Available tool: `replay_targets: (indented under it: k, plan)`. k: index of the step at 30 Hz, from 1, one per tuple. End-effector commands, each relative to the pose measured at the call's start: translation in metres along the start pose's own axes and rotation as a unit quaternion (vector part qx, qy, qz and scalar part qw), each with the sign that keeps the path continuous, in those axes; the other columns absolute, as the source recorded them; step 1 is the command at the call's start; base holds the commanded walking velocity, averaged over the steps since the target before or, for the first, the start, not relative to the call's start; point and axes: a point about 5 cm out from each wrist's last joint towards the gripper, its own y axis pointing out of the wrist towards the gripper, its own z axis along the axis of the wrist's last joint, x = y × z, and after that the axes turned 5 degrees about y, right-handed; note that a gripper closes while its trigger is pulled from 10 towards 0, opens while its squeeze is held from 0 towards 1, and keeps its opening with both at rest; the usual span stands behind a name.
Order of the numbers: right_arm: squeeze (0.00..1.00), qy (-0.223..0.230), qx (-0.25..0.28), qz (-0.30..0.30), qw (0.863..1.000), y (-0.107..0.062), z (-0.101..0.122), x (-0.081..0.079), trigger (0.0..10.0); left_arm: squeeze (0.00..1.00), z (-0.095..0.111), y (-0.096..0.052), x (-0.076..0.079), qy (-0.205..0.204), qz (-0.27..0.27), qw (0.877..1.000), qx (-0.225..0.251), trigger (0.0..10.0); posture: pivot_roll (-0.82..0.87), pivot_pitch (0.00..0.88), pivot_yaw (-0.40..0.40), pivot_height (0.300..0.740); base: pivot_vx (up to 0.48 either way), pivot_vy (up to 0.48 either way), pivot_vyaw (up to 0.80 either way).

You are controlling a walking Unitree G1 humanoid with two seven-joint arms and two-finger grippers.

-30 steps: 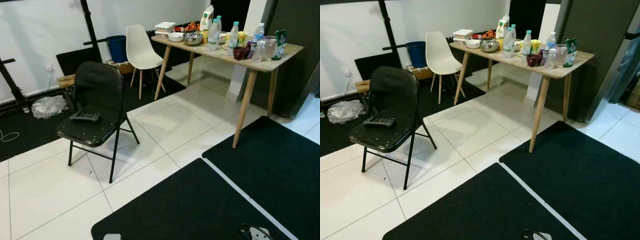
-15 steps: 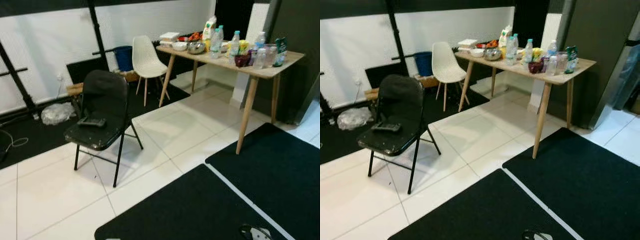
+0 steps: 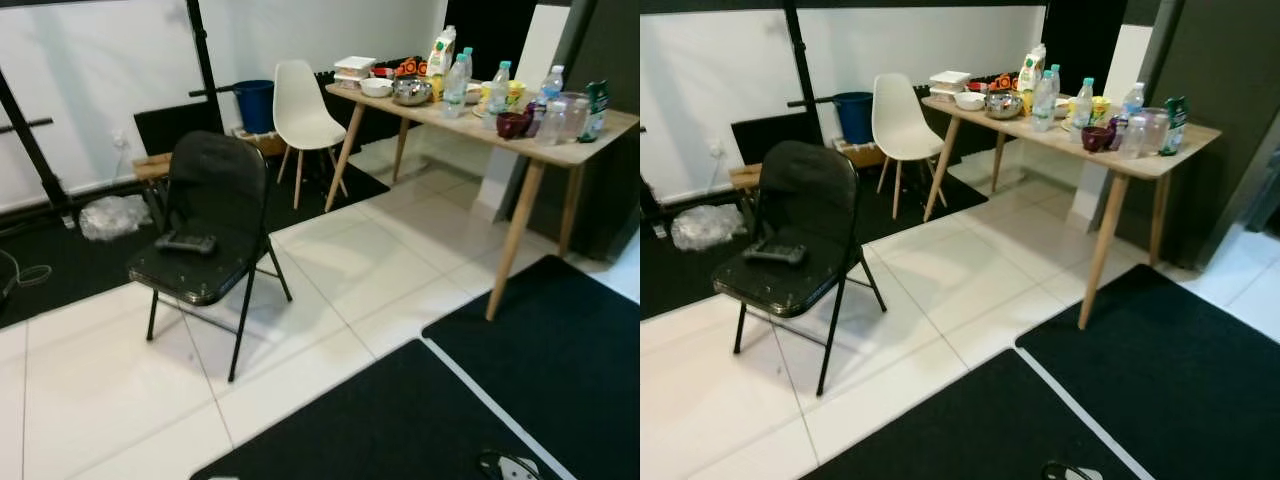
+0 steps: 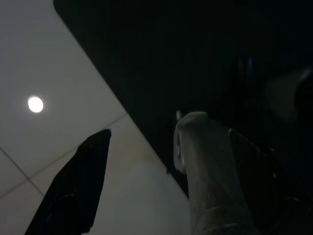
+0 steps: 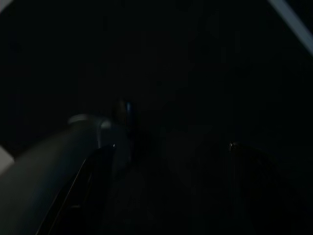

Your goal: Restocking fridge

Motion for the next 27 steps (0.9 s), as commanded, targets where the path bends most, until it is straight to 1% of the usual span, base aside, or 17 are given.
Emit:
replay_targets:
  k: [1,27]
  plan:
    - [0.00,0.001,-0.004,0.002,1.000,-0.0001,-0.0021,-0.0012,10.0,0.00,-0.0055,-0.0010,-0.0011,-0.001,0.002,1.000,-0.007,10.0,-0.04,0.000,0.023,0.740,0.315,0.000,-0.79]
    - [0.00,0.014,-0.005,-0.001,1.000,-0.0002,-0.0040,-0.0015,10.0,0.00,-0.0046,-0.0010,-0.0019,-0.001,0.002,1.000,-0.006,10.0,-0.04,0.000,0.028,0.740,0.303,0.000,-0.79]
